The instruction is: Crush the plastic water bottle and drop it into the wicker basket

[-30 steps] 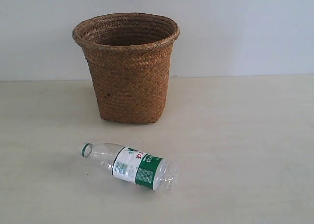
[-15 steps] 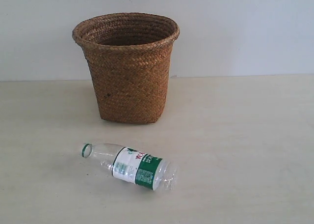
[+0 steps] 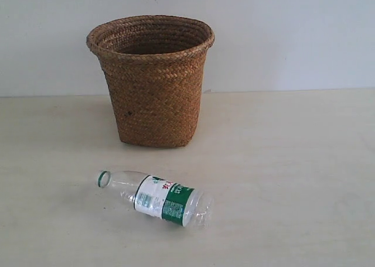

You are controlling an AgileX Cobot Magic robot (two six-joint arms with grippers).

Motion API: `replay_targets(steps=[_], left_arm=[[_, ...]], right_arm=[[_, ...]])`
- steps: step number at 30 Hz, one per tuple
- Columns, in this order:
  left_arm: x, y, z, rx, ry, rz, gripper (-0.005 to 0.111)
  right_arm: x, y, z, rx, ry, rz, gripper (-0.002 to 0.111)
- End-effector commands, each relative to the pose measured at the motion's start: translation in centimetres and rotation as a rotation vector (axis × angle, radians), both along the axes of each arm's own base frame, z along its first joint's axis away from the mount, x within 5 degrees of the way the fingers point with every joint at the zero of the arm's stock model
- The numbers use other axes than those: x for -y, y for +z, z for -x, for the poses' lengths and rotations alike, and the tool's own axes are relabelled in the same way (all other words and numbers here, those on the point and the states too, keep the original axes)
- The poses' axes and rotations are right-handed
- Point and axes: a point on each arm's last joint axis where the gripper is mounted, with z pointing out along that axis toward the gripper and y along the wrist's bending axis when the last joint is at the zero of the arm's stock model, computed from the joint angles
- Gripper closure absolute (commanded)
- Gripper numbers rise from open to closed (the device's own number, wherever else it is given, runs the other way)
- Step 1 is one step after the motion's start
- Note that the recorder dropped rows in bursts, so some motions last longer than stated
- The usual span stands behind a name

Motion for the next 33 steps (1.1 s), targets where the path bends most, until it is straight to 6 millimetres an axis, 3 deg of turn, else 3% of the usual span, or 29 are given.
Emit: replay_targets(steps=[1, 5, 7, 11, 17, 19, 24, 33], left_arm=[[2.3, -2.2, -4.1, -0.223, -0.46, -0.449, 0.103], [3.2, -7.2, -8.9, -0.299, -0.752, -0.679, 0.103], [3.4, -10.1, -11.4, -0.331, -0.777, -0.722, 0.103], [3.8, -12.8, -13.8, -0.343, -0.749, -0.753, 0.097], [6.3, -15.5, -15.6, -0.247, -0.851, -0.92, 0.057], [6.9, -16.2, -15.8, -0.196, -0.903, -1.016, 0.05], [7.9, -17.4, -16.4, -0.13, -0.943, -1.144, 0.049], [8.0, -19.9, -17.6, -0.148, -0.904, -1.152, 0.049]], right_arm=[[0.0, 0.1, 0.0, 0.008, -0.002, 0.006, 0.108], [0.0, 0.1, 0.0, 0.008, -0.002, 0.006, 0.108], [0.0, 0.1, 0.0, 0.008, -0.002, 0.006, 0.108], [0.0, 0.1, 0.0, 0.008, -0.002, 0.006, 0.108], [0.0, 0.1, 0.0, 0.008, -0.002, 0.006, 0.108], [0.0, 0.1, 0.0, 0.008, -0.002, 0.006, 0.108], [0.0, 0.1, 0.0, 0.008, -0.002, 0.006, 0.108], [0.0, 0.1, 0.0, 0.008, -0.002, 0.006, 0.108]])
